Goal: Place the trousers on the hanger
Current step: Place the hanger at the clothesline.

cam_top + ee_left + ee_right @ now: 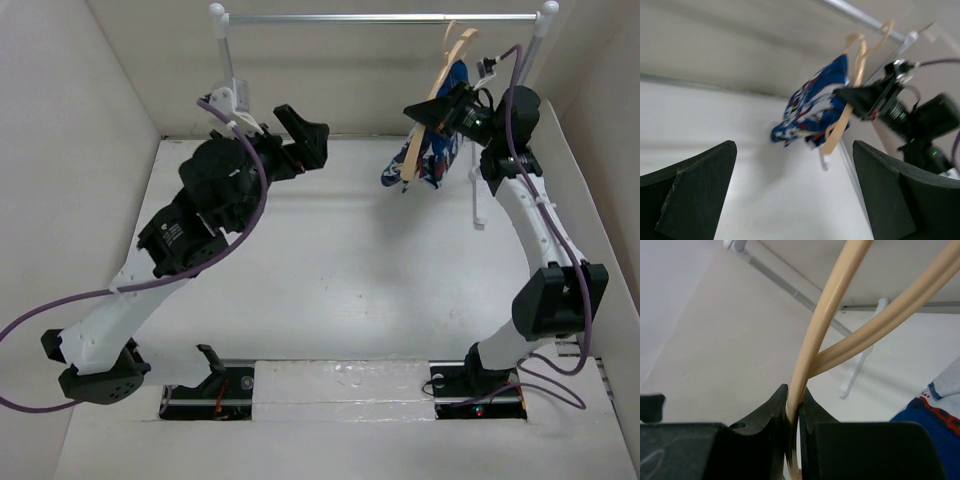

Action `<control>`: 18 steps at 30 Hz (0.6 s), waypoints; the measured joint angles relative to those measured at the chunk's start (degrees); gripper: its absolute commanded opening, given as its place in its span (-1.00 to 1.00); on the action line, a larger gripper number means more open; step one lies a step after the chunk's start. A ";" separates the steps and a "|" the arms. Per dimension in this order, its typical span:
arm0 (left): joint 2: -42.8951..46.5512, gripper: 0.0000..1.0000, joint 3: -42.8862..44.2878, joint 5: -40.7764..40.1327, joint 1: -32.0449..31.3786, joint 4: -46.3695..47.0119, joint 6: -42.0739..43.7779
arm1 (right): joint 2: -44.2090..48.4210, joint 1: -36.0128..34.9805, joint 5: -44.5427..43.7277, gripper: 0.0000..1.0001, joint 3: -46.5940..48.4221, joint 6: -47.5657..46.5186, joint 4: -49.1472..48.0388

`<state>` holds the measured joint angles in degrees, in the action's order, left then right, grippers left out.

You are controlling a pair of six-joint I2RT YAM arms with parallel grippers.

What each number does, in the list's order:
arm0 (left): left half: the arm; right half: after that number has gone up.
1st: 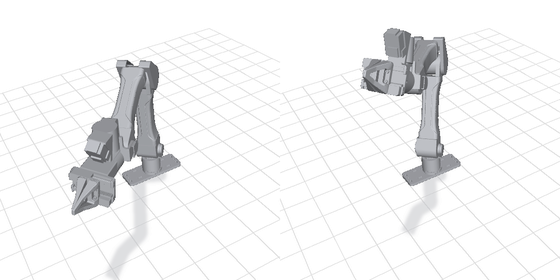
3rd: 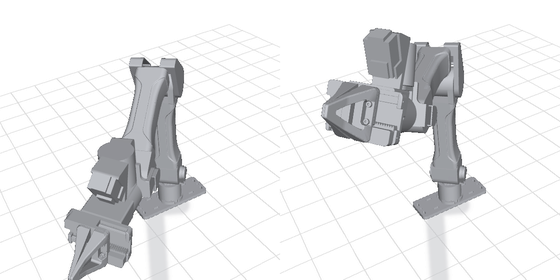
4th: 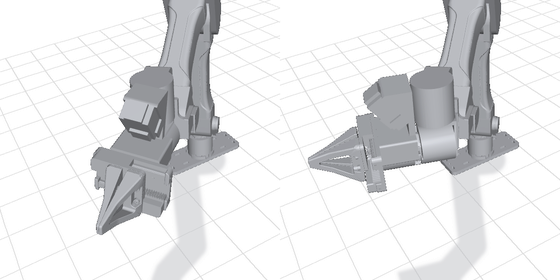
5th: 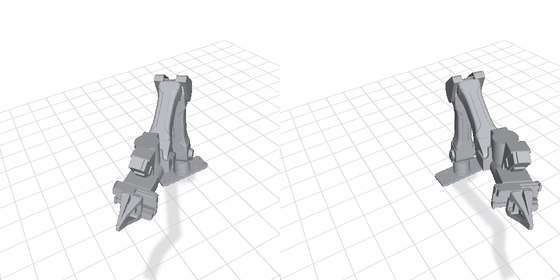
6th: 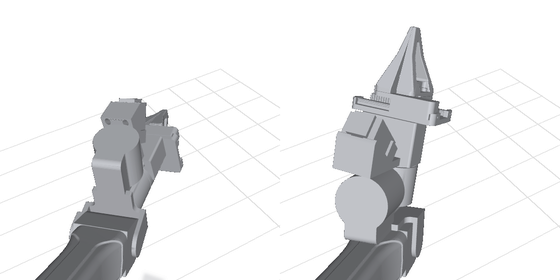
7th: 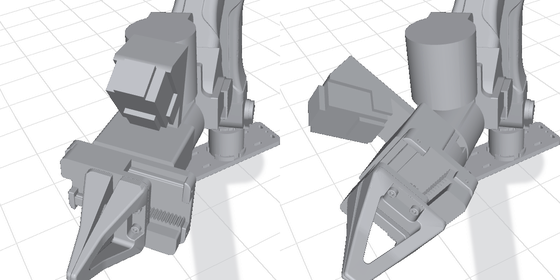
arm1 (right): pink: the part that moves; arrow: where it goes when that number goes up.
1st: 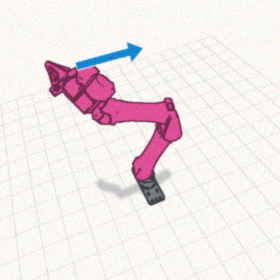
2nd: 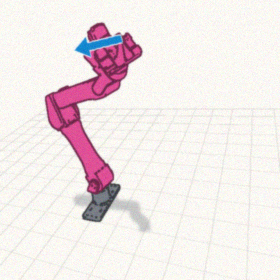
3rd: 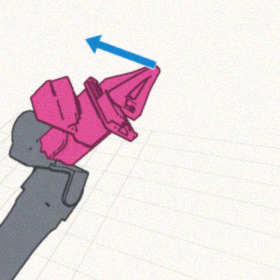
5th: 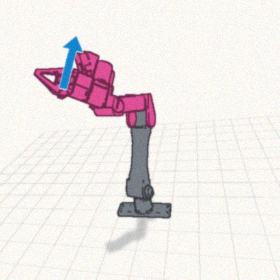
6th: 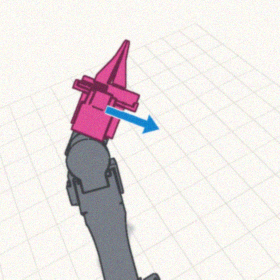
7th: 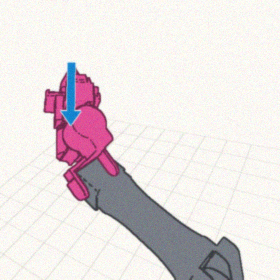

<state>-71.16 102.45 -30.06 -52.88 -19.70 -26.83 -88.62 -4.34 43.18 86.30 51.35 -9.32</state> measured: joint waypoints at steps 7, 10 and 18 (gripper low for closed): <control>1.49 0.98 -16.63 2.03 -0.02 -3.80 -4.87 | -10.14 7.82 1.88 -1.00 8.94 0.96 0.28; 1.62 0.98 -20.96 3.21 -0.02 -4.85 -6.78 | -11.65 10.43 1.99 -1.00 9.55 2.29 -0.50; 1.70 0.97 -25.00 6.62 -0.02 -4.87 -9.73 | -13.75 12.63 4.35 -1.00 11.61 7.26 -3.98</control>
<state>-69.45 77.45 -23.44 -52.90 -24.58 -36.56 -102.37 8.29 47.53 97.91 58.61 -13.30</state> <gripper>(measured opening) 0.986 0.165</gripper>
